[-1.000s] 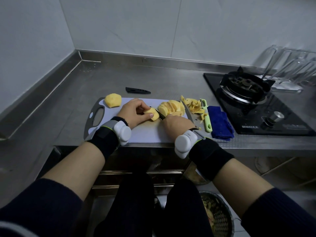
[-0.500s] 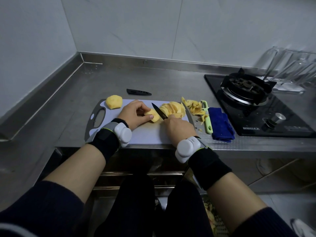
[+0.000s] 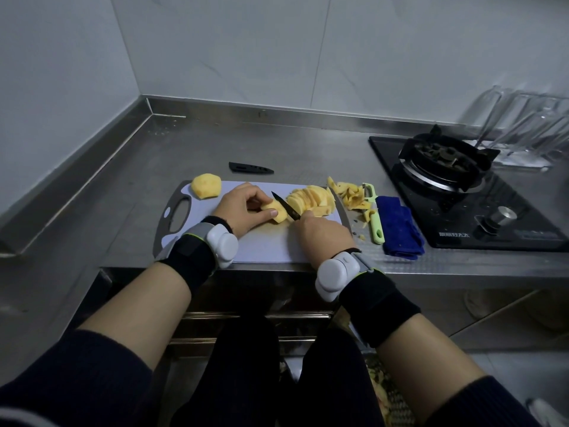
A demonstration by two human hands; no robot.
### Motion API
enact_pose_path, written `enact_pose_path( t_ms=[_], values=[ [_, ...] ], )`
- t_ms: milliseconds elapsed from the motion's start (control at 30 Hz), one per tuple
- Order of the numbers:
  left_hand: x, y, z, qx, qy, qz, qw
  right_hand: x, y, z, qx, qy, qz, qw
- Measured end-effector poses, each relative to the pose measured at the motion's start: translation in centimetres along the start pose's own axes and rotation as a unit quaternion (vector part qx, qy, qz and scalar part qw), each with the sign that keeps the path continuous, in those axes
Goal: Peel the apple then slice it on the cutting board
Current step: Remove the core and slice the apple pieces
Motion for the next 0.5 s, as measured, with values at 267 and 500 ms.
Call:
enact_pose_path(
  t_ms=[267, 500],
  values=[
    [0.0, -0.1, 0.0, 0.007, 0.004, -0.007, 1.000, 1.2, 0.5, -0.6, -0.024, 0.043, 0.011, 0.999],
    [-0.2, -0.3, 0.1, 0.007, 0.002, -0.013, 1.000, 1.7, 0.7, -0.4, -0.013, 0.063, -0.015, 0.998]
  ],
)
Point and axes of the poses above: each hand's wrist, its own x-axis towards the middle knuckle, its own z-axis out of the back of the hand, y = z × x, the point moved 7 cm from there along x, towards the middle knuckle, and after that the axes turned 8 degrees about -y, right-handed, at the moved point
